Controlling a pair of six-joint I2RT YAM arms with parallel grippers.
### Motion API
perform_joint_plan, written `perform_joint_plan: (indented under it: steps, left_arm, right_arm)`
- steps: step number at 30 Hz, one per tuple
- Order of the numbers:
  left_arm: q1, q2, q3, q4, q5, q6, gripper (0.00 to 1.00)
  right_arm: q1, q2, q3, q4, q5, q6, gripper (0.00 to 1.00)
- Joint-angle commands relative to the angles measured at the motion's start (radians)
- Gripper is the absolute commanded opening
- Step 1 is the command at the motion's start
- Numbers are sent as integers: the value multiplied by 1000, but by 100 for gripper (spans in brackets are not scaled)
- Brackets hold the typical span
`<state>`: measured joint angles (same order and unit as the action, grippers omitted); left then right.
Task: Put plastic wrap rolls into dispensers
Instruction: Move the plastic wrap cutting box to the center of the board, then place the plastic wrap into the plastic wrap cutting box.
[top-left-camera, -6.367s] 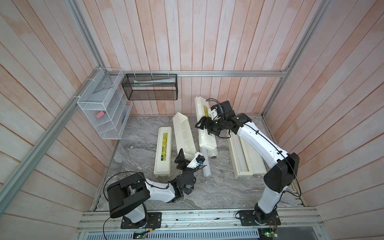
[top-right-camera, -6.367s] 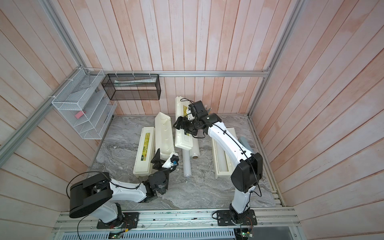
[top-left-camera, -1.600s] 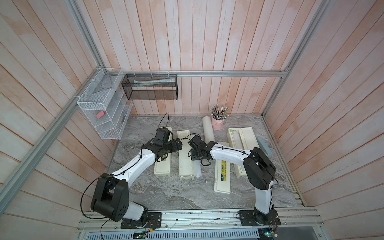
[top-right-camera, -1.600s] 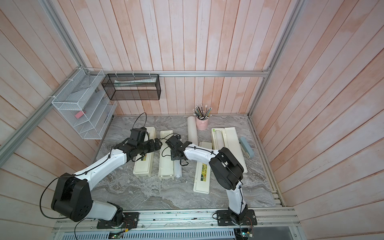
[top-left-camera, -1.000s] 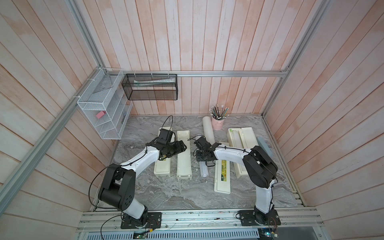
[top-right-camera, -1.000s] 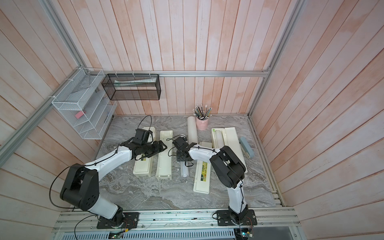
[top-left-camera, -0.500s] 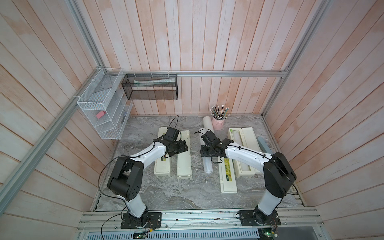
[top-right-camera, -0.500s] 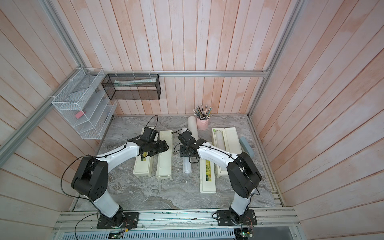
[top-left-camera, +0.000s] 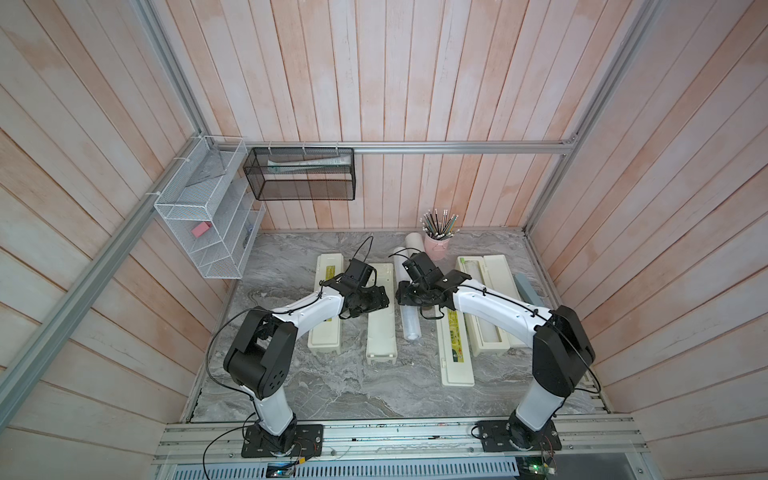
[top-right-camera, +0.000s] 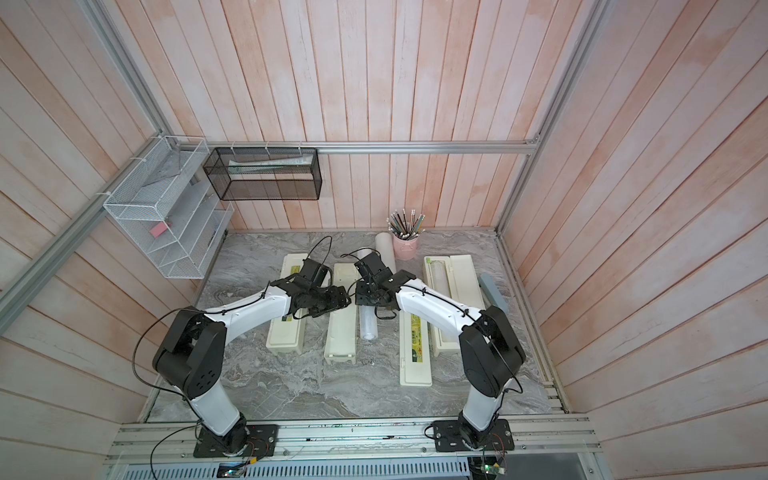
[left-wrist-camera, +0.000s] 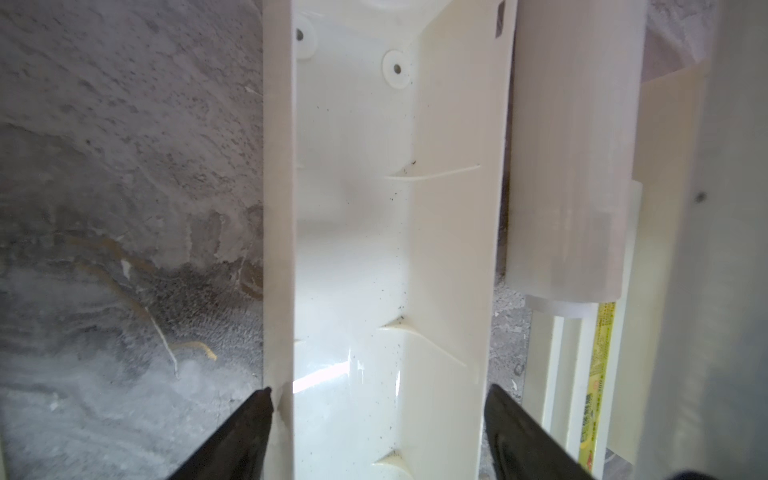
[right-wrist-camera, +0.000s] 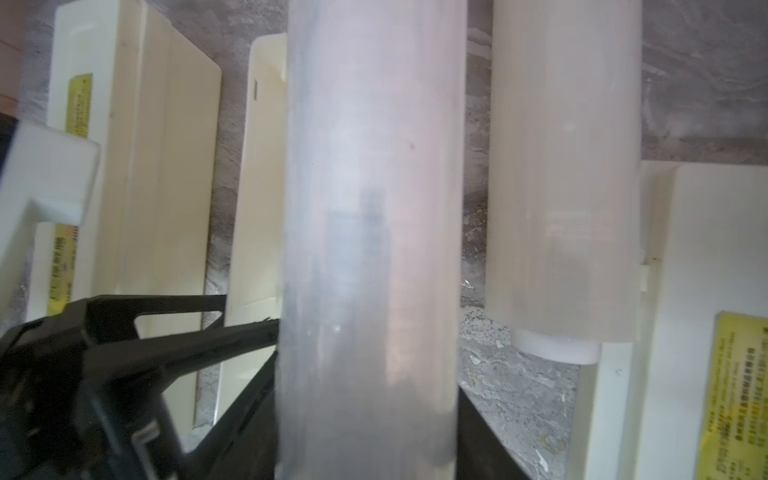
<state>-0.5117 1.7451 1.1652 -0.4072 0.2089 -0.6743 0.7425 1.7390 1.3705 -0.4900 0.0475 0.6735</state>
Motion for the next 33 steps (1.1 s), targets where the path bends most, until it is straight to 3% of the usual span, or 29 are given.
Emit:
perform_joint_plan:
  steps: [1, 7, 13, 21, 33]
  left_arm:
    - [42, -61, 21, -41, 1, 15, 83]
    - [156, -190, -12, -63, 9, 50, 86]
    - [209, -239, -31, -81, 24, 80, 87]
    - [224, -266, -77, -73, 44, 89, 87]
    - [224, -279, -104, -52, 65, 88, 87]
  right_arm:
    - [1, 6, 63, 41, -40, 53, 26]
    - [35, 64, 125, 45, -43, 126, 26]
    - [98, 154, 209, 25, -2, 181, 26]
    - [144, 195, 146, 89, 47, 263, 26]
    - [158, 253, 95, 119, 124, 216, 26]
